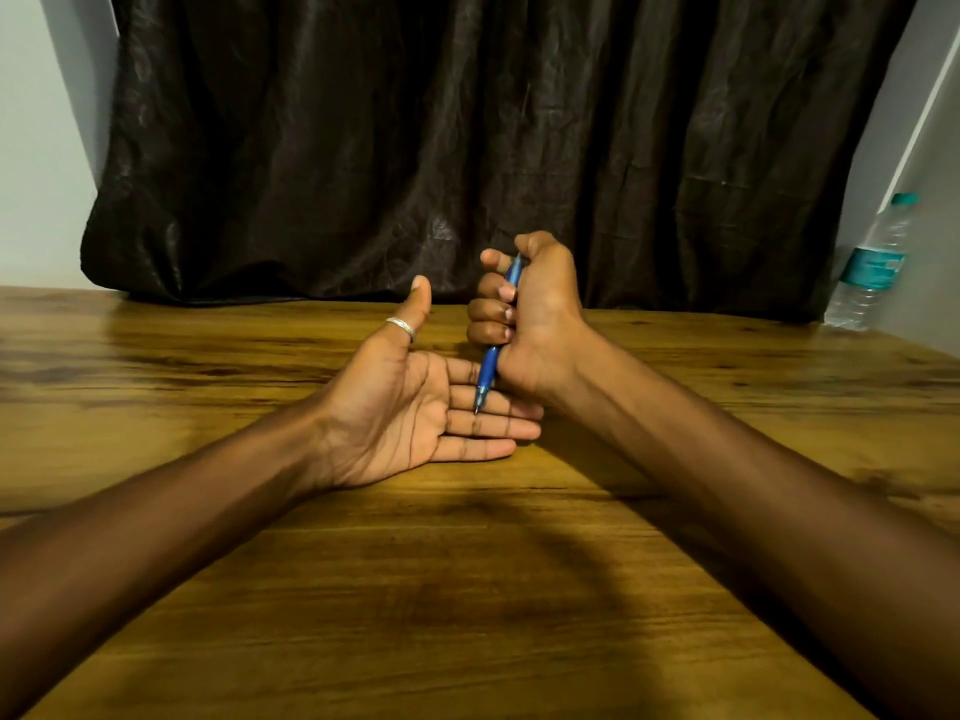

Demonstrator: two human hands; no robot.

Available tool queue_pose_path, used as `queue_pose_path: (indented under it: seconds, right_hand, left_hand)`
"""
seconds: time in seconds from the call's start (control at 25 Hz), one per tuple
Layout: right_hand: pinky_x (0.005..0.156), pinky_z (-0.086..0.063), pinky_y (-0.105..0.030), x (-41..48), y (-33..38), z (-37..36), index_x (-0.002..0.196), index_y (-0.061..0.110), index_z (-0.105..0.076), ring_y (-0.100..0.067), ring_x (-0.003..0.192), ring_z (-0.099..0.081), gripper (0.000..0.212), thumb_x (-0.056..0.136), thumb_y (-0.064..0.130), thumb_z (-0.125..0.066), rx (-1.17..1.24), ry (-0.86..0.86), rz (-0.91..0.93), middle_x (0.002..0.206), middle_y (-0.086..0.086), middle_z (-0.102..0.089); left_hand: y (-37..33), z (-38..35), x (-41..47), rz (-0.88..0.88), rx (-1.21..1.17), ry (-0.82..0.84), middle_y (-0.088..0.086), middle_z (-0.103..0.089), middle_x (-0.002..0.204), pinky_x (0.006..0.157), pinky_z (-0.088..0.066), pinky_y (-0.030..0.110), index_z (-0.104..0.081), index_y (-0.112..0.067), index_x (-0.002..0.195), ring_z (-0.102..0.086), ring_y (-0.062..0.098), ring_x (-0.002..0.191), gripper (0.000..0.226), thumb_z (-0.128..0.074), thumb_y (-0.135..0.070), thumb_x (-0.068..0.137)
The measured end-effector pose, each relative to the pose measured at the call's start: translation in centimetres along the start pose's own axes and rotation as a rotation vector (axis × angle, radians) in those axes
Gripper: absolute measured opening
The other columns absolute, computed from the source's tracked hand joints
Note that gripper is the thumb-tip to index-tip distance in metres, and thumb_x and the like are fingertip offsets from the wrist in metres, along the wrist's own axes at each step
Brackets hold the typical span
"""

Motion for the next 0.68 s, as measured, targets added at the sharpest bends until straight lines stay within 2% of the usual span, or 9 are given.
queue_pose_path:
  seconds: [0.68]
  right_hand:
    - [0.038, -0.015, -0.019, -0.17, 0.00, 0.99, 0.077, 0.015, -0.054, -0.010, 0.041, -0.018, 0.031, 0.093, 0.033, -0.034, -0.071, 0.001, 0.062, 0.046, 0.007, -0.029]
  left_hand:
    - [0.10, -0.07, 0.15, 0.001, 0.092, -0.038, 0.034, -0.067, 0.126, 0.105, -0.051, 0.046, -0.051, 0.011, 0.138, -0.068, 0.040, 0.121, 0.113, -0.028, -0.085, 0.083]
Point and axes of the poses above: each hand's wrist, its own x-axis towards the middle knuckle, its own z-axis out of the back of the hand, y = z × x, the point moved 1 cm from there along x, towards the middle knuckle
